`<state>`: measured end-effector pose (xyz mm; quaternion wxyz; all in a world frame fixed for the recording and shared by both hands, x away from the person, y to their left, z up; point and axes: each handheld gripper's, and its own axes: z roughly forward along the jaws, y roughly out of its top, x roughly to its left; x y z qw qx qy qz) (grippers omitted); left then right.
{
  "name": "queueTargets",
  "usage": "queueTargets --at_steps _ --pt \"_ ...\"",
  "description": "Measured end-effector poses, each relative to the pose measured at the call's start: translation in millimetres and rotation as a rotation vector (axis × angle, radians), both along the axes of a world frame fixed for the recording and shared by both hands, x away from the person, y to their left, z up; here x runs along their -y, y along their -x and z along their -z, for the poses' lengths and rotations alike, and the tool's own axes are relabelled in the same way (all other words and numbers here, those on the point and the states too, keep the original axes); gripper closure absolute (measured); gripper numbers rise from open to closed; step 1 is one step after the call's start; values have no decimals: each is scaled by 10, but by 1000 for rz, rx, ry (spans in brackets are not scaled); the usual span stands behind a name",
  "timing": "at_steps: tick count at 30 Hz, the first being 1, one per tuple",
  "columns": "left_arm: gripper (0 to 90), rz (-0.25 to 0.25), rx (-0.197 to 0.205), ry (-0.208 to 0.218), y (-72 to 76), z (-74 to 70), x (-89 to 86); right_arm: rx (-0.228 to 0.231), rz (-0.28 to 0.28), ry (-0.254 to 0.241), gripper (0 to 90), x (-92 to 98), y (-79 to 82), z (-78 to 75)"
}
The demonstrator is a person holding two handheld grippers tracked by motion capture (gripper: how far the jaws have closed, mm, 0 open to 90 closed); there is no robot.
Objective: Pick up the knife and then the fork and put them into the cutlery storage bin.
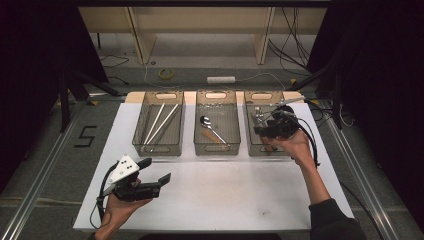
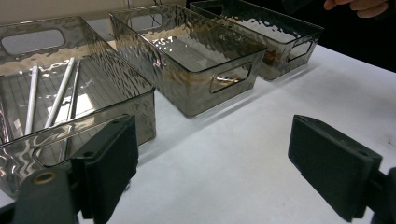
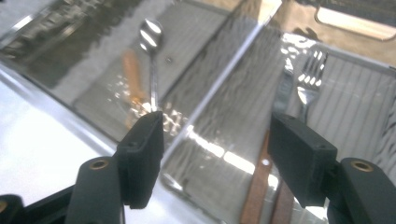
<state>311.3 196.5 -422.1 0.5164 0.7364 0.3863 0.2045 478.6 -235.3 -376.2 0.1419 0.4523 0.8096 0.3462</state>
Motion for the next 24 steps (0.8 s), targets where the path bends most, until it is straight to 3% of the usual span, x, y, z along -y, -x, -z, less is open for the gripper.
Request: queueTargets --at_steps 9,14,19,24 --pt "156 -3 -3 7 -2 4 5 78 -28 -56 335 -71 315 -27" --pt "156 0 -3 2 -3 2 -2 98 -49 -85 316 -111 445 -19" --pt "156 0 -4 4 -4 -1 -2 134 -62 -152 302 -131 586 12" --pt "156 2 -7 14 -8 -7 6 151 -80 -171 275 -131 720 78"
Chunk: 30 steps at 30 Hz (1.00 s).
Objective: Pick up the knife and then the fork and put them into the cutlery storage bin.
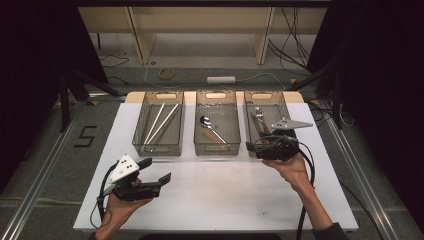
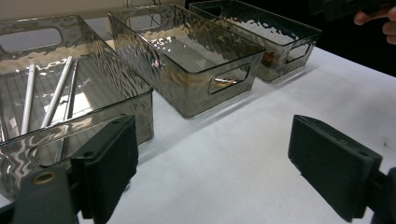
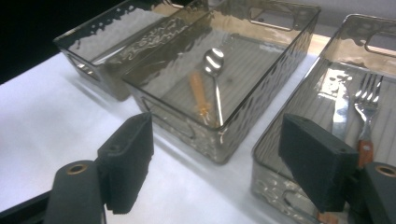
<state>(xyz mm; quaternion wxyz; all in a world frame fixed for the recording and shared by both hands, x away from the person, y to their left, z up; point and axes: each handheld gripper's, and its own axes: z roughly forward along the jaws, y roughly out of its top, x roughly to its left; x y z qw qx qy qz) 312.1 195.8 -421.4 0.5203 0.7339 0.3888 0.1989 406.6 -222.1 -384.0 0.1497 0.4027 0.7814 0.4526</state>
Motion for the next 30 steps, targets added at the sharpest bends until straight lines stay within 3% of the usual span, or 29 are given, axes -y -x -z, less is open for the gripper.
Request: queueTargets --at_steps 4,22,30 --pt "156 5 -1 0 0 -5 6 23 -8 -32 270 37 128 61" --pt "156 18 -10 17 6 -1 -11 116 -61 -84 235 74 589 203" --pt "156 26 -13 21 13 2 -8 131 -53 -79 227 161 774 308"
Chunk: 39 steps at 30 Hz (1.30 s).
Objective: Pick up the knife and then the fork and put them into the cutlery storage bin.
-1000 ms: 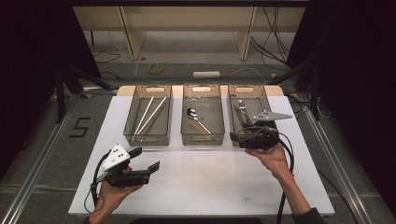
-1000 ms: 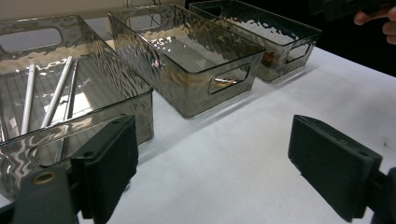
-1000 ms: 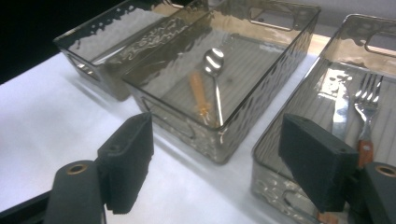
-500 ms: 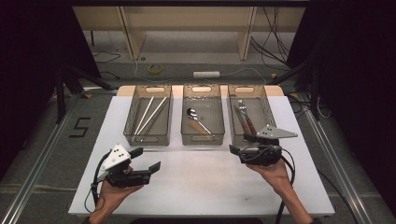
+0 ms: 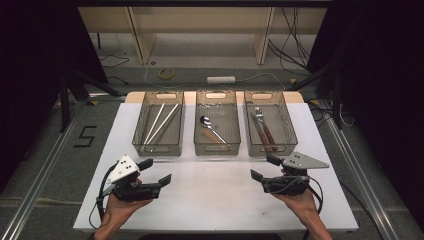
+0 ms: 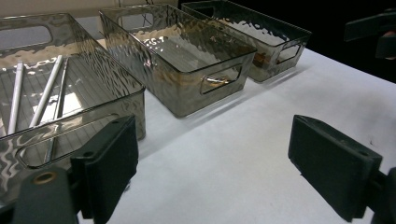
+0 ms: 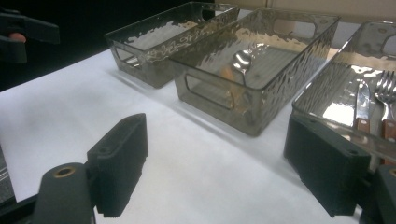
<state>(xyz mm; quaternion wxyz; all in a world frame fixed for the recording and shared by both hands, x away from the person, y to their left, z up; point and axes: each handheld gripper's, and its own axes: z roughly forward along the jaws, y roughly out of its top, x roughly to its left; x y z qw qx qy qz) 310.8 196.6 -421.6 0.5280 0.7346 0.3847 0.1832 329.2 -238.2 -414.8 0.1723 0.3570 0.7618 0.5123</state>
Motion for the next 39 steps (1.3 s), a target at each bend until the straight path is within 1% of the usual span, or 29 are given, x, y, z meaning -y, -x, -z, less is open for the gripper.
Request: queueTargets --at_steps 2,4,7,13,19,24,27,39 --pt "156 0 1 -1 -4 1 5 2 1 2 226 17 29 21" --pt "156 2 0 1 -7 2 10 -5 4 -7 225 32 52 44" --pt "156 3 -1 -1 -10 2 12 -14 4 -7 217 44 78 71" --pt "156 7 -2 1 -8 3 13 -10 11 -19 207 54 135 84" --pt "156 7 -4 7 -7 5 9 -24 17 -9 200 46 163 112" --pt "156 12 -5 1 -8 5 15 -16 29 4 200 33 178 140" --pt "156 12 -6 -1 -10 6 16 -19 30 -5 201 44 178 137" --pt "156 13 -5 -3 -12 6 16 -17 36 -1 201 45 176 135"
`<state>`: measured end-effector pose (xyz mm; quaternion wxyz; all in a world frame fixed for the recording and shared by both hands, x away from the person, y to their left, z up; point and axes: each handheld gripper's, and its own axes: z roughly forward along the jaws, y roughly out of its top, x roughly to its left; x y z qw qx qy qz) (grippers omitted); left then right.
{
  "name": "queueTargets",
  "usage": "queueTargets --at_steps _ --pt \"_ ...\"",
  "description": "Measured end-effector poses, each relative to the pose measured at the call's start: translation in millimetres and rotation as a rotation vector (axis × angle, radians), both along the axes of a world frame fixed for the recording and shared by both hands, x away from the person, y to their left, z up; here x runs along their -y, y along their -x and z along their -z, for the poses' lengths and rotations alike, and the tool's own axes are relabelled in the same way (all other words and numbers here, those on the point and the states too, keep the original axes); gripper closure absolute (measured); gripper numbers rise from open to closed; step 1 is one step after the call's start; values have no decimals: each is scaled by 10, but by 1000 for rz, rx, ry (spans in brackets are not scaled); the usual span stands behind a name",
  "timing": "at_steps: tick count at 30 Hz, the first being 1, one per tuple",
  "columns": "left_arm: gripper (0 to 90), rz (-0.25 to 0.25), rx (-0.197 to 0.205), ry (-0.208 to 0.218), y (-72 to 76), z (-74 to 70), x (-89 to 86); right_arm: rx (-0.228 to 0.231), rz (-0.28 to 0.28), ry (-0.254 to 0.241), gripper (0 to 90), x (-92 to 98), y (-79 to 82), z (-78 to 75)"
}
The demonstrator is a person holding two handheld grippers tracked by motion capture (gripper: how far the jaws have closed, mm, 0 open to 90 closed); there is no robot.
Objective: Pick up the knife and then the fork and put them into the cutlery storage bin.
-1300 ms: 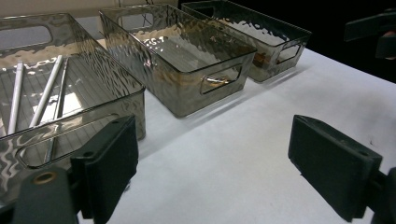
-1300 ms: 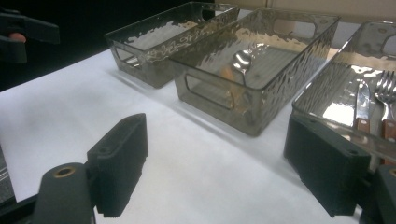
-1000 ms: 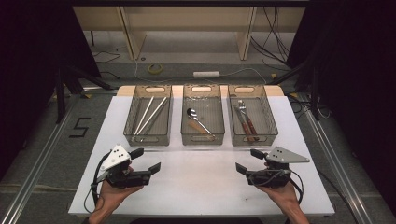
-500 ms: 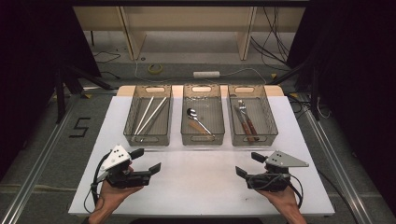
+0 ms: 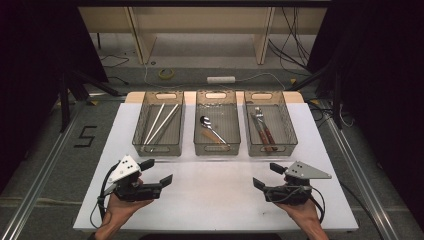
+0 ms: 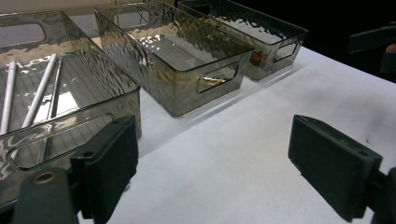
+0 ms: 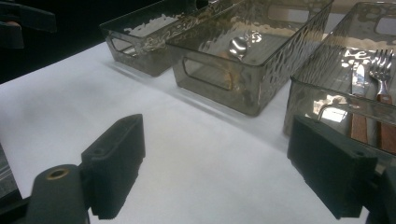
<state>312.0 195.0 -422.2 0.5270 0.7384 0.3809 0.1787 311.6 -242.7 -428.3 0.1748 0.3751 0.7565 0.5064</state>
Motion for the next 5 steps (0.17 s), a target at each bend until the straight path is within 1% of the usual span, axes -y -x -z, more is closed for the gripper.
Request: queueTargets --at_steps 5 --pt "156 0 0 -1 0 1 1 -1 2 0 200 3 -4 0"
